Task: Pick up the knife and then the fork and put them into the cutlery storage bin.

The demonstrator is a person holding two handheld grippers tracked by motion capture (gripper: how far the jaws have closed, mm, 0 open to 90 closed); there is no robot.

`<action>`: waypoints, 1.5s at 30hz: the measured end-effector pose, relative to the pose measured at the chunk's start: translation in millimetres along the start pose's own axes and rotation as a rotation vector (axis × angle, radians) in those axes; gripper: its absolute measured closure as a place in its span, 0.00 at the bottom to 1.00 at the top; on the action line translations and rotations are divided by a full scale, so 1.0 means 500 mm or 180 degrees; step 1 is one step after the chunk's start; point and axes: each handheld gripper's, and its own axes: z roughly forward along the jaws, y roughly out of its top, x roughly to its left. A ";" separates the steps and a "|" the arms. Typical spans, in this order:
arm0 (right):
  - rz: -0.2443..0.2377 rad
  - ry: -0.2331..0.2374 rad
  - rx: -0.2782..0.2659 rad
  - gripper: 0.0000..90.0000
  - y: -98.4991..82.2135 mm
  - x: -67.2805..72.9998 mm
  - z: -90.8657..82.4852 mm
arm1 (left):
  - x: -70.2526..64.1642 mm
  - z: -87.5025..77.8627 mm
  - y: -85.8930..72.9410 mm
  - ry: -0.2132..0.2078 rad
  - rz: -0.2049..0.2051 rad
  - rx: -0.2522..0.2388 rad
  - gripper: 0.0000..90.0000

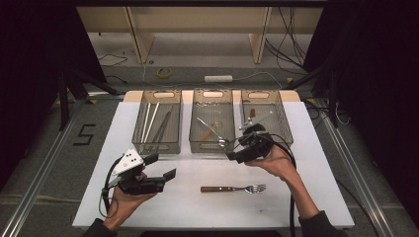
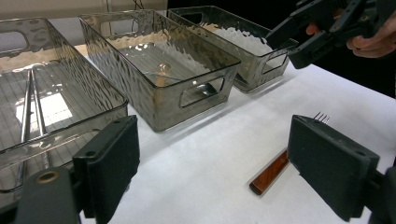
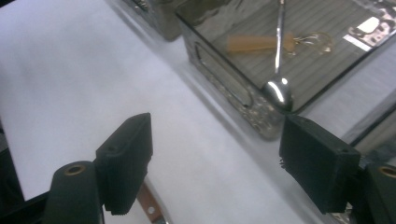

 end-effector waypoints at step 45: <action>-0.0555 0.0211 0.0997 0.43 -0.065 0.078 0.101 | -0.001 -0.003 0.000 0.0004 0.0016 -0.0015 0.18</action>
